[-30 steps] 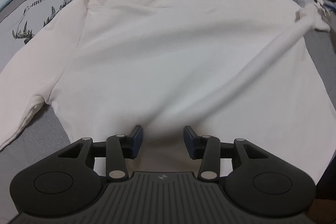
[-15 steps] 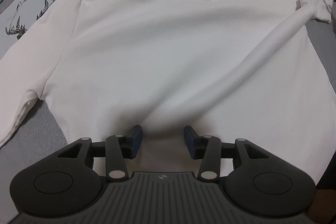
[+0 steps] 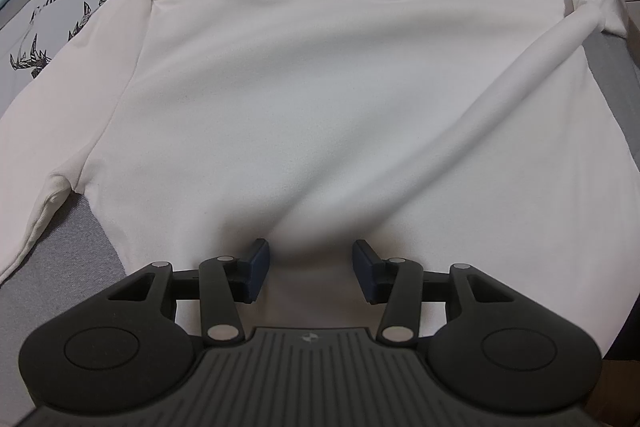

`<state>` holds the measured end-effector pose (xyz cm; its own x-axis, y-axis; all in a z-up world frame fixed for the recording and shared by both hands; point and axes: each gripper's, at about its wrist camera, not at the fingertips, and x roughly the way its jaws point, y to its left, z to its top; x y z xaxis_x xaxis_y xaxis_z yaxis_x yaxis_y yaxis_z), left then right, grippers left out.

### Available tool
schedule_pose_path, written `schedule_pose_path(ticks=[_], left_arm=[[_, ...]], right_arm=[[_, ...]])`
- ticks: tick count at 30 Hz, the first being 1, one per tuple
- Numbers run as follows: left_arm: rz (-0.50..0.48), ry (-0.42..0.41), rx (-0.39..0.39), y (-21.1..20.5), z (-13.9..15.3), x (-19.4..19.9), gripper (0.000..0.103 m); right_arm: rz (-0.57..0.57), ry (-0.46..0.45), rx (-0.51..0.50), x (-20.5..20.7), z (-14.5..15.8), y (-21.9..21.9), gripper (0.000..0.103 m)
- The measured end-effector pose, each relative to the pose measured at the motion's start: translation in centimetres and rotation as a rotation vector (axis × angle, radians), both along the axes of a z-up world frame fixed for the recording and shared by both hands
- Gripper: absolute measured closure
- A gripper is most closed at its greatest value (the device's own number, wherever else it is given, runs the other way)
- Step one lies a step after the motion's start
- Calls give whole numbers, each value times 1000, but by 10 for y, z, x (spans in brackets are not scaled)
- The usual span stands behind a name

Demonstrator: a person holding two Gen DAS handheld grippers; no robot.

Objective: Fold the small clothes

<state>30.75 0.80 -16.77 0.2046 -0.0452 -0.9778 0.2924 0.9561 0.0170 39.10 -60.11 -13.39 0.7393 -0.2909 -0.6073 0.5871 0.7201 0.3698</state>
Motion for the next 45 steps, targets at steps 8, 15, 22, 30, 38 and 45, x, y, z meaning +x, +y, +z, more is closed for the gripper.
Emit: schedule_pose_path(ticks=[8, 15, 22, 30, 38, 45], left_arm=[[-10, -10, 12, -2, 1, -2, 51], [-11, -9, 8, -5, 4, -3, 51], [86, -91, -254, 27, 52, 17, 50], [307, -382, -269, 73, 72, 65, 51], [363, -427, -210, 86, 33, 111, 50], [324, -390, -160, 101, 0, 130, 102]], right_arm=[[-187, -488, 9, -88, 71, -5, 98], [-486, 36, 136, -112, -28, -49, 99], [-651, 186, -10, -116, 2, -47, 75], [297, -57, 92, -36, 42, 92, 75], [779, 278, 88, 16, -19, 243, 59], [780, 317, -137, 32, -16, 287, 84]])
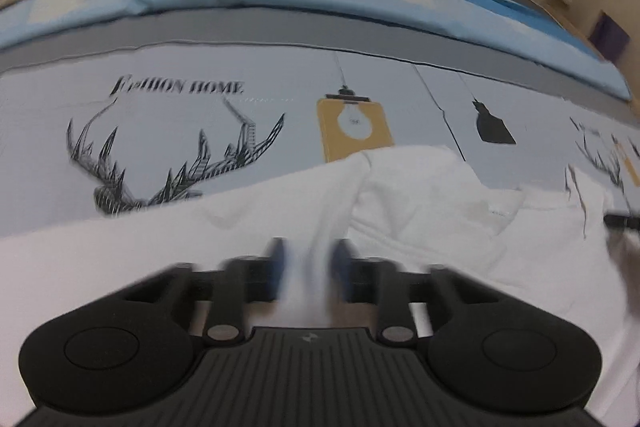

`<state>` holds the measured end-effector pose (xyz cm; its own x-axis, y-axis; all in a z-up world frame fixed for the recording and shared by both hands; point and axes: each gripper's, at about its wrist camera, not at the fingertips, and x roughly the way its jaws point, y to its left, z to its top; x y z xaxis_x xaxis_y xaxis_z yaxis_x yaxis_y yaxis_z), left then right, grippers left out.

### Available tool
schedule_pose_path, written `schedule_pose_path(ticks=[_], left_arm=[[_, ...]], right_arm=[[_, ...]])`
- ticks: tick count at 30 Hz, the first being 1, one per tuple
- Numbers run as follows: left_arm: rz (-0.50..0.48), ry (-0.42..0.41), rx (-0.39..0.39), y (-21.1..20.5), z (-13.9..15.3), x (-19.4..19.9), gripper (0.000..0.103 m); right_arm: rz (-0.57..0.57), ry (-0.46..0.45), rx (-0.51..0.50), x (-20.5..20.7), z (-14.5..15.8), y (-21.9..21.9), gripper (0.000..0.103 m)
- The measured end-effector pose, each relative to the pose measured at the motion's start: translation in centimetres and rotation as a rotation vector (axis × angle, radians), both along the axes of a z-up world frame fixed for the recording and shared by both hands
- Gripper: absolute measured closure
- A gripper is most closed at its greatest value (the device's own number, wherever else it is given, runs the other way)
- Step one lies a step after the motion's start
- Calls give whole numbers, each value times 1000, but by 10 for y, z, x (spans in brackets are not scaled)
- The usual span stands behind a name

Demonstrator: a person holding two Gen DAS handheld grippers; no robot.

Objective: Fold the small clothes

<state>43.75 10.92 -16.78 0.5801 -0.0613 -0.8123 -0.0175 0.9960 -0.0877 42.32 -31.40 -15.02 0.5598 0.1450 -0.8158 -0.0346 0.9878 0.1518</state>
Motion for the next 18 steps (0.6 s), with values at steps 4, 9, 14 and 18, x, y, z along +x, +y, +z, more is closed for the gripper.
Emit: schedule_pose_path(ticks=[4, 9, 14, 18], left_arm=[[45, -51, 35, 11, 17, 8, 103], [133, -210, 43, 33, 43, 13, 100], [107, -155, -66, 45, 47, -1, 88], [-26, -5, -120, 34, 24, -29, 88]], right_arm=[[18, -85, -32, 11, 15, 14, 91], [23, -309, 9, 40, 56, 26, 89], [-65, -182, 1, 61, 49, 26, 70], [-33, -170, -37, 5, 42, 16, 67]])
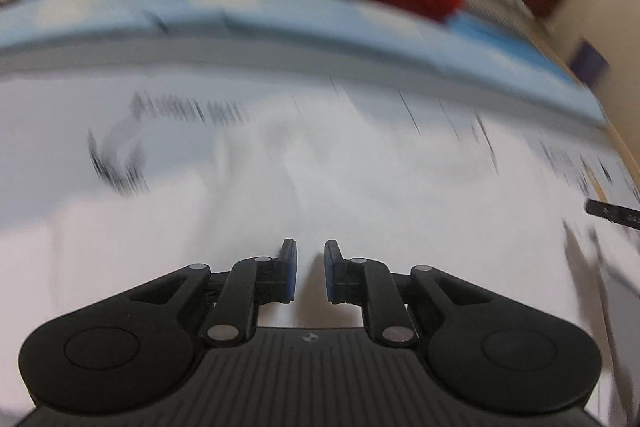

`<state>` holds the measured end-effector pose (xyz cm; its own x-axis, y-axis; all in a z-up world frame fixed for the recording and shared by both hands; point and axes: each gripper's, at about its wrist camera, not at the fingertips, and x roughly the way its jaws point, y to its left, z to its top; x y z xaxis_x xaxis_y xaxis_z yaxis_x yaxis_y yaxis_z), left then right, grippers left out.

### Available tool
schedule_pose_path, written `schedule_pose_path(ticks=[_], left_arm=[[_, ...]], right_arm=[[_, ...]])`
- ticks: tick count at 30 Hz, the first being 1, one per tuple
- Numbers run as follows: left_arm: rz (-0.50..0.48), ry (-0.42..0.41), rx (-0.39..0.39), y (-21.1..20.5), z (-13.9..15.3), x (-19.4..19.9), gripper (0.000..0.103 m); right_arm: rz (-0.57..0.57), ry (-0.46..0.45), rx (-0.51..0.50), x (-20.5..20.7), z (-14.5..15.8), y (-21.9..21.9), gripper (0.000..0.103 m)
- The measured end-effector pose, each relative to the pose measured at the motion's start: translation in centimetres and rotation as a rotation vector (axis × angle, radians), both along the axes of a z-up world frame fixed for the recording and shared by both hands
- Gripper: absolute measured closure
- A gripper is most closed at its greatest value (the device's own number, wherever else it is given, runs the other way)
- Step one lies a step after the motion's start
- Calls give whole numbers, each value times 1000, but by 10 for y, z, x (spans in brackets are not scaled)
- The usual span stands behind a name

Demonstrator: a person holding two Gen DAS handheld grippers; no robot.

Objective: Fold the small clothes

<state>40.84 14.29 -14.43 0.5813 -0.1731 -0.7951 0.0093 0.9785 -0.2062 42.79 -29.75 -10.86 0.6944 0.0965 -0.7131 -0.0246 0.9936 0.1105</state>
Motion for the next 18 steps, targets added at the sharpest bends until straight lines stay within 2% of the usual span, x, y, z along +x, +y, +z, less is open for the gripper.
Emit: schedule_pose_path(ticks=[2, 3, 4, 6, 7, 10, 13, 15, 16, 18], left_arm=[[-66, 76, 31, -8, -18, -15, 85], [-78, 106, 70, -12, -26, -24, 85], [-80, 81, 104, -15, -25, -36, 85], [-84, 123, 142, -19, -20, -52, 82], [-72, 145, 145, -19, -15, -62, 81], [-51, 201, 91, -16, -4, -100, 79], [26, 263, 95, -11, 2, -150, 79], [88, 292, 15, -1, 2, -189, 78], [113, 292, -35, 2, 2, -210, 73], [150, 286, -81, 6, 0, -248, 71]], right_arm=[[32, 54, -32, -30, -11, -1, 65], [32, 90, -63, -46, -18, -3, 65], [30, 134, -104, -61, -26, -3, 65], [27, 242, -164, -87, -40, -6, 65], [2, 258, -157, -101, -41, -11, 63], [-43, 307, -99, -138, -36, -26, 62], [-72, 368, -43, -175, -27, -37, 62], [-91, 379, 3, -202, -20, -44, 62], [-91, 384, 21, -214, -18, -47, 62], [-102, 390, 32, -239, -16, -51, 62]])
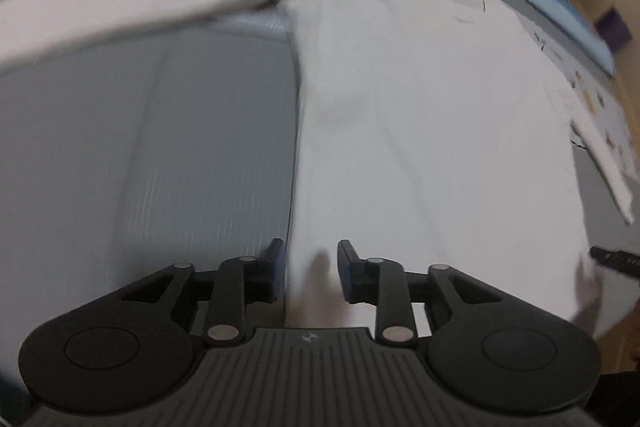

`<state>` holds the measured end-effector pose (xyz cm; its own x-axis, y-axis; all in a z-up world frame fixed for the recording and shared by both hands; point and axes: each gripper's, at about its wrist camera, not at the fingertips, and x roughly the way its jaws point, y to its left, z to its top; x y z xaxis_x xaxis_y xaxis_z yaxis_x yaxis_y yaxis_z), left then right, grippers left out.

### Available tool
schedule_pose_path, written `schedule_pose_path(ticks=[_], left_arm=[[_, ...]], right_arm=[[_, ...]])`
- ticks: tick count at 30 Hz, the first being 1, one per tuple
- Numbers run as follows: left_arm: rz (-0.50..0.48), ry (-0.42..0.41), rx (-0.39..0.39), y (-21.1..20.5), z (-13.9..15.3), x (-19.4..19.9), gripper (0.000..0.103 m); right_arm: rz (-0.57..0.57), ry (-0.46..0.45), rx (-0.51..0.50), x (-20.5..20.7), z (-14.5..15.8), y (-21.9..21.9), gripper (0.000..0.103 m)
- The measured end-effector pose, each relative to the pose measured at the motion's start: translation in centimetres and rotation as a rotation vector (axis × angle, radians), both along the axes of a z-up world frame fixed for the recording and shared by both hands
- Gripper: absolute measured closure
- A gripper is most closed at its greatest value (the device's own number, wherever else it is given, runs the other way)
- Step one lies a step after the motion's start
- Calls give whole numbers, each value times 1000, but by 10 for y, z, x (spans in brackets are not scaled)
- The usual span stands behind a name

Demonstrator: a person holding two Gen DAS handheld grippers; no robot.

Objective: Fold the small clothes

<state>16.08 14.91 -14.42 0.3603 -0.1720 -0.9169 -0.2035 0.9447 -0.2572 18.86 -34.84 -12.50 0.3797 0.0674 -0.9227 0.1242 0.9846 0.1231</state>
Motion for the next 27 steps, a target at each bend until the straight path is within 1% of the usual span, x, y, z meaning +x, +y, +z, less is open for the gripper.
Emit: schedule_pose_path(ticks=[3, 5, 7, 8, 9, 10, 11, 12, 13, 14, 16, 17, 19, 20, 22, 24, 25, 26, 27], left_arm=[[52, -14, -38, 1, -10, -47, 71], [83, -13, -53, 0, -19, -65, 72], [92, -61, -35, 0, -23, -78, 79], [97, -80, -38, 0, -23, -82, 83], [91, -95, -43, -2, -24, -85, 88], [75, -105, -44, -4, -24, -87, 94], [58, -115, -31, -7, -23, -90, 96], [39, -127, -11, -10, -21, -93, 96], [32, -148, 9, -13, -16, -96, 97], [41, -179, 12, -13, -8, -100, 97], [80, -234, -24, -11, 9, -111, 97], [104, -241, -27, -9, 16, -118, 97], [128, -224, -9, -7, 20, -128, 97], [127, -202, 7, -7, 18, -131, 97], [103, -125, 38, -9, 5, -130, 96], [86, -73, 38, -11, -4, -127, 96], [83, -72, 56, -13, -4, -126, 95], [75, -93, 85, -17, 1, -125, 94], [60, -128, 123, -21, 7, -127, 92]], right_arm=[[-27, 0, 21, -30, -4, -7, 62], [-47, -5, 35, -42, -10, -11, 62], [-65, -7, 31, -47, -17, -14, 62], [-70, -23, 39, -51, -19, -16, 63], [-68, -36, 28, -53, -21, -16, 71], [-62, -48, 8, -56, -21, -15, 85], [-55, -59, 10, -59, -20, -15, 93], [-60, -70, 25, -63, -19, -18, 96], [-75, -87, 42, -67, -14, -22, 97], [-93, -106, 62, -71, -8, -25, 97], [-123, -154, 112, -79, 9, -32, 97], [-138, -181, 138, -84, 19, -36, 97], [-159, -211, 169, -96, 33, -40, 97], [-162, -211, 167, -102, 35, -41, 97], [-156, -177, 132, -105, 29, -38, 97], [-153, -101, 100, -102, 14, -36, 97], [-155, -71, 79, -98, 7, -34, 97], [-161, -59, 58, -98, 3, -33, 96], [-166, -66, 33, -99, 4, -33, 95]])
